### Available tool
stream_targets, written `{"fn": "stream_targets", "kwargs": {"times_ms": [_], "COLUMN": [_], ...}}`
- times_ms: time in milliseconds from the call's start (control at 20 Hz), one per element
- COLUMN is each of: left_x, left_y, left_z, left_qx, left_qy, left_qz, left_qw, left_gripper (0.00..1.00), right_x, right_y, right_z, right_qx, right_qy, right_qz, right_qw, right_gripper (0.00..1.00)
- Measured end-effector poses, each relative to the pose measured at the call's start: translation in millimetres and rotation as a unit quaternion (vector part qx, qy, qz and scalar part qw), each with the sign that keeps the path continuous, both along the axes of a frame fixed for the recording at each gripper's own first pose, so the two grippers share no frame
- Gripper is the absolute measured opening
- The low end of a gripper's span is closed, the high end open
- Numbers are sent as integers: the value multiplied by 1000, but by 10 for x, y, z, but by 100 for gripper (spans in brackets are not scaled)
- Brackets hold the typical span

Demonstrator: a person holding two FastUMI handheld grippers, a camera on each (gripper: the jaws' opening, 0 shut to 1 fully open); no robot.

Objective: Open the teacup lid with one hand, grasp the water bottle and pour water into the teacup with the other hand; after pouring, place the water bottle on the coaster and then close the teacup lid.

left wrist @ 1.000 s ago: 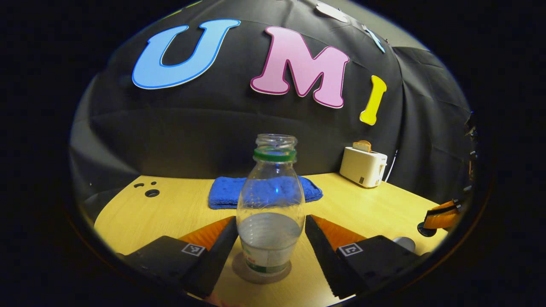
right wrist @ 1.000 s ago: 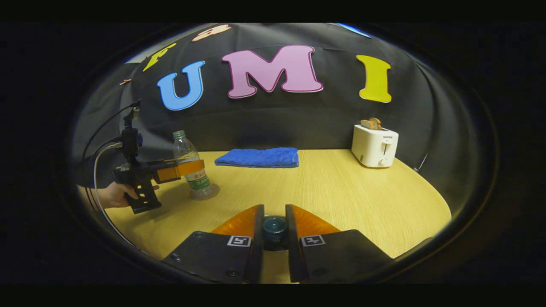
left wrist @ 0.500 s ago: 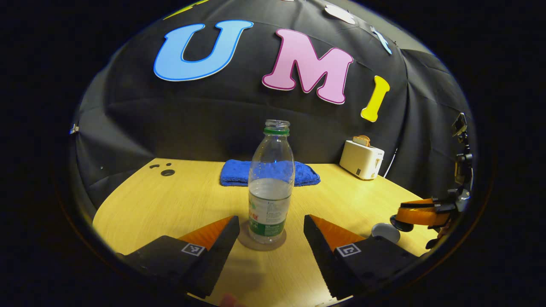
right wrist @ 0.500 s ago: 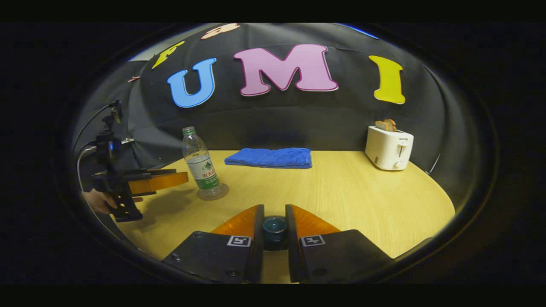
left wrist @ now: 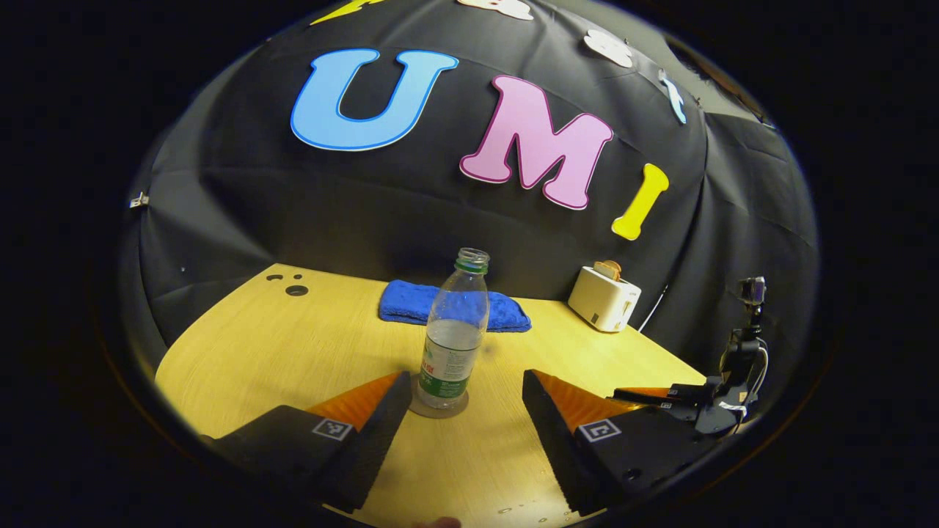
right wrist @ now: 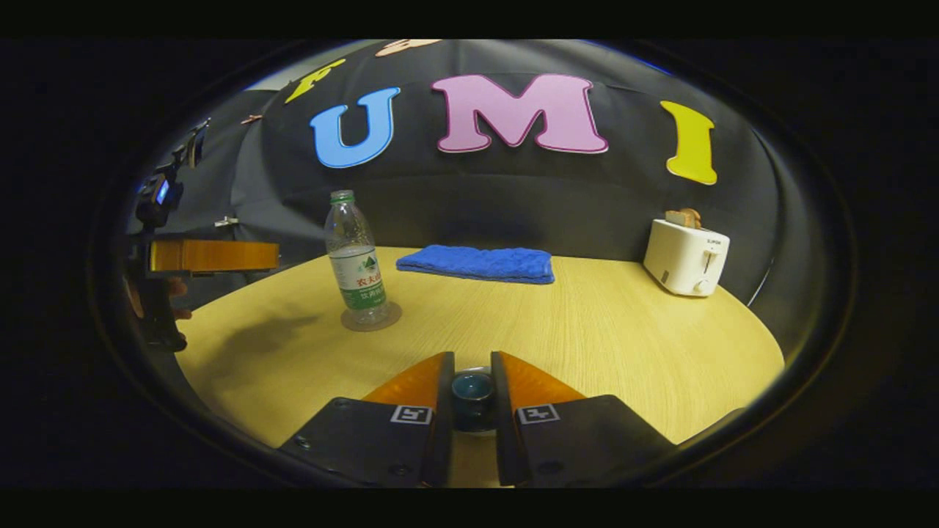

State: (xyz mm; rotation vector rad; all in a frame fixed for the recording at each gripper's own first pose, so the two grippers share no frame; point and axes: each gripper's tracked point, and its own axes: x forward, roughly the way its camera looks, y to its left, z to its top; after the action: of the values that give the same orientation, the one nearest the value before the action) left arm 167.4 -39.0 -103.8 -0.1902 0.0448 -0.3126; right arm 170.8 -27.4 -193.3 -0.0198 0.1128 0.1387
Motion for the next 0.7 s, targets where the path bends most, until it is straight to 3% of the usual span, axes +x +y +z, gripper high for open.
{"fn": "stream_targets", "kwargs": {"times_ms": [200, 250, 450, 550, 600, 700], "left_x": [-16, -23, -38, -54, -39, -60], "left_y": [-41, -55, -118, -120, -114, -106], "left_z": [-49, -74, -125, -131, -124, -110], "left_qx": [1, 1, -2, -3, -1, 5], "left_qy": [4, 7, 15, 17, 17, 15], "left_qz": [-4, -6, -11, -10, -8, 2], "left_qw": [1000, 1000, 1000, 1000, 1000, 1000], "left_gripper": [96, 95, 96, 96, 96, 96], "right_x": [34, 26, 18, 15, 15, 6], "right_y": [-61, -68, -64, -59, -56, -41], "right_z": [-56, -54, -66, -71, -76, -59], "right_qx": [-12, -12, -17, -16, -14, -7], "right_qy": [-1, -3, -7, -7, -6, -8], "right_qz": [-6, -6, -3, -2, 0, 2], "right_qw": [1000, 1000, 1000, 1000, 1000, 1000], "right_gripper": [28, 33, 25, 33, 28, 46]}}
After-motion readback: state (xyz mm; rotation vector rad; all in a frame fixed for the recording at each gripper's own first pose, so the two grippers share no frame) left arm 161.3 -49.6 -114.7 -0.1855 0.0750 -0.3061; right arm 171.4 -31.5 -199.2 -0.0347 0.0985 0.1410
